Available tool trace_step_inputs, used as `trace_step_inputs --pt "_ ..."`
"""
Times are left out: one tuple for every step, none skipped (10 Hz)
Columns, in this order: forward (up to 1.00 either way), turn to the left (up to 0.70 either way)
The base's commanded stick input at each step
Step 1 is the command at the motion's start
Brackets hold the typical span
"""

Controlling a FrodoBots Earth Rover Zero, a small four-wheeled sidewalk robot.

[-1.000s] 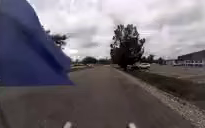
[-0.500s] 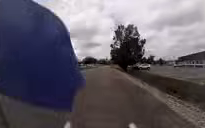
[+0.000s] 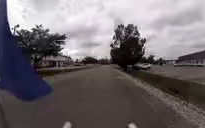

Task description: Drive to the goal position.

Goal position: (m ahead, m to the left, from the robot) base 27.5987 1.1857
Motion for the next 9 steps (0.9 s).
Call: trace_step_inputs --pt "0.45 0.0" --pt "0.45 0.0" --pt "0.45 0.0" --pt "0.45 0.0" --pt "0.45 0.0" --pt "0.45 0.0" --pt "0.45 0.0" --pt "0.45 0.0" --pt "0.45 0.0"
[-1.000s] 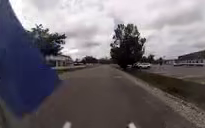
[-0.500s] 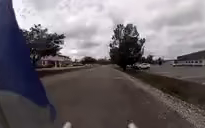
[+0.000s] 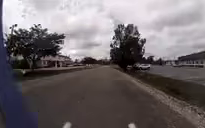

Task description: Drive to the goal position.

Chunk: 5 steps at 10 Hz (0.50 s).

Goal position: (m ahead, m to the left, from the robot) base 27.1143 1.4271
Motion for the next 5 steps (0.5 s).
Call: trace_step_inputs --pt "0.45 0.0" --pt "0.45 0.0" --pt "0.45 0.0" --pt "0.45 0.0" --pt "0.45 0.0"
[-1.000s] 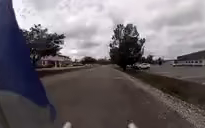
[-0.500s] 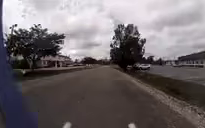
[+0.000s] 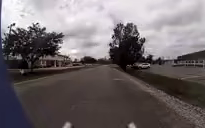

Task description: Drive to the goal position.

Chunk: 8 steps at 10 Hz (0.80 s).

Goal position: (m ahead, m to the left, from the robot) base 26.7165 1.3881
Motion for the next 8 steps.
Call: trace_step_inputs --pt "0.45 0.0" --pt "0.45 0.0" --pt "0.45 0.0" --pt "0.45 0.0" --pt "0.45 0.0" --pt "0.45 0.0" --pt "0.45 0.0" --pt "0.58 0.0"
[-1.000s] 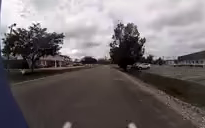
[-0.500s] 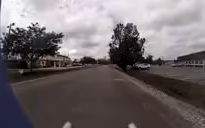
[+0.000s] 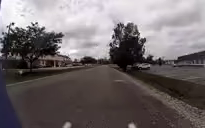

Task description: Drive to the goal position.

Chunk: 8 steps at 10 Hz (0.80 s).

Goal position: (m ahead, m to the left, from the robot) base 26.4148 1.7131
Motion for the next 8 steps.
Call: trace_step_inputs --pt "0.6 0.0" --pt "0.6 0.0" --pt "0.6 0.0" --pt "0.6 0.0" --pt "0.6 0.0" --pt "0.6 0.0" --pt "0.6 0.0" --pt "0.6 0.0"
